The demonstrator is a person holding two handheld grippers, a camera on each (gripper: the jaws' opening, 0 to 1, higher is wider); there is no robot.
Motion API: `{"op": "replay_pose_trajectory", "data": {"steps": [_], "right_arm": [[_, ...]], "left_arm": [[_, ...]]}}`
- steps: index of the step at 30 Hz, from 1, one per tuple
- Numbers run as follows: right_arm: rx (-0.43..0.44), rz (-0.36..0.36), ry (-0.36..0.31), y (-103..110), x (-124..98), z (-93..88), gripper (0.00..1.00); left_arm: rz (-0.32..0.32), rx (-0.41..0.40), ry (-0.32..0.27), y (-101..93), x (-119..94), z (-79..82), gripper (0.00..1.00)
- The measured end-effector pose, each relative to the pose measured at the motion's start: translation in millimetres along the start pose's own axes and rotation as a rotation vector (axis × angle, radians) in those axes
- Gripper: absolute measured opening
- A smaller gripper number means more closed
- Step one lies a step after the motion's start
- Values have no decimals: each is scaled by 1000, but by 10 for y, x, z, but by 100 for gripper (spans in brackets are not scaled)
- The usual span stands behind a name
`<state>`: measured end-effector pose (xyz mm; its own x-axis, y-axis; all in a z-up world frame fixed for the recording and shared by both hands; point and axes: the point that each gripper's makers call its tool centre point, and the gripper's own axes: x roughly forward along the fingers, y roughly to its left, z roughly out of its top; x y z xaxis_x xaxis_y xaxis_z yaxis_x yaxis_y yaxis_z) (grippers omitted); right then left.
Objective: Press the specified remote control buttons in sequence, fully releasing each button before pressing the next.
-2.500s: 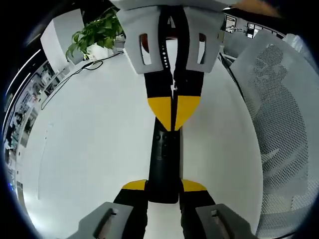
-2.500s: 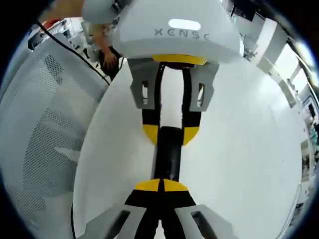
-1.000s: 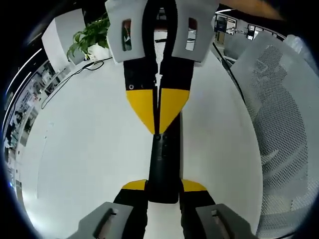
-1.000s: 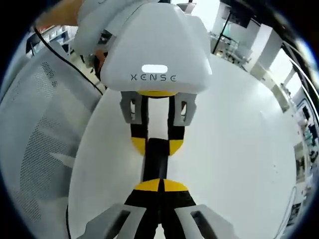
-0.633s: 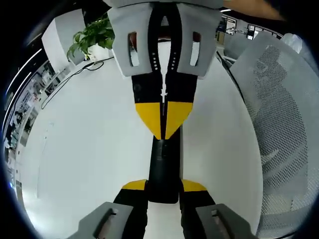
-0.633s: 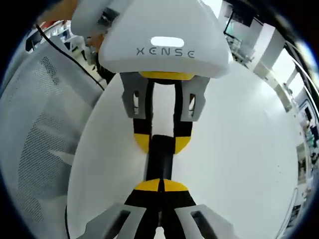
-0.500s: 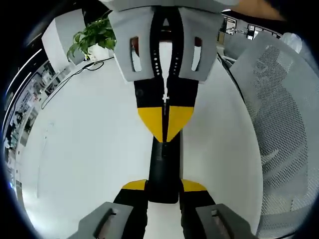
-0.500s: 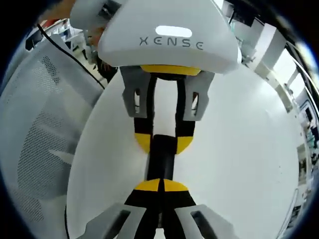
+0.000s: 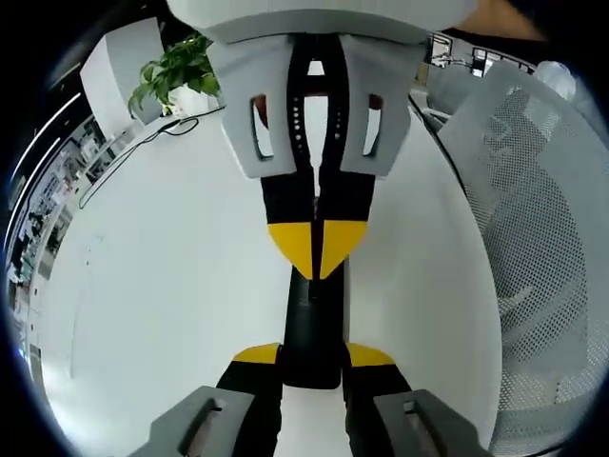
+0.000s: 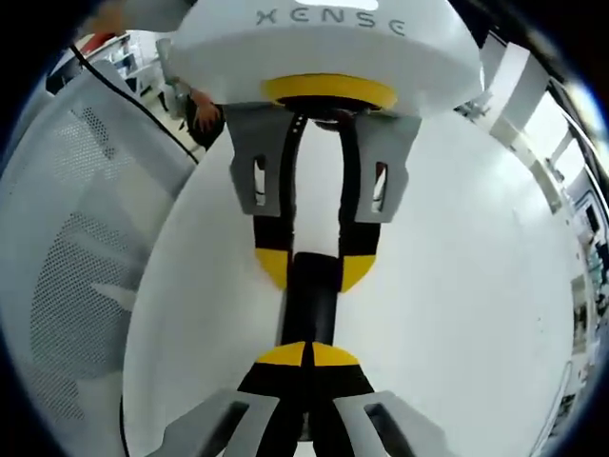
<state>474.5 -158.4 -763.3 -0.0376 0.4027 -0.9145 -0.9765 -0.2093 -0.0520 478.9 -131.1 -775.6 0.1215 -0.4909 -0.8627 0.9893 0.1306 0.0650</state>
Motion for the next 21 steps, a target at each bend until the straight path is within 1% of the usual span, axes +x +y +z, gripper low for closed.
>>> {"op": "replay_pose_trajectory", "data": {"steps": [21], "right_arm": [[-11, 8, 10, -14, 42, -16, 0]], "left_arm": [[-2, 1, -7, 3, -1, -4, 23]]}}
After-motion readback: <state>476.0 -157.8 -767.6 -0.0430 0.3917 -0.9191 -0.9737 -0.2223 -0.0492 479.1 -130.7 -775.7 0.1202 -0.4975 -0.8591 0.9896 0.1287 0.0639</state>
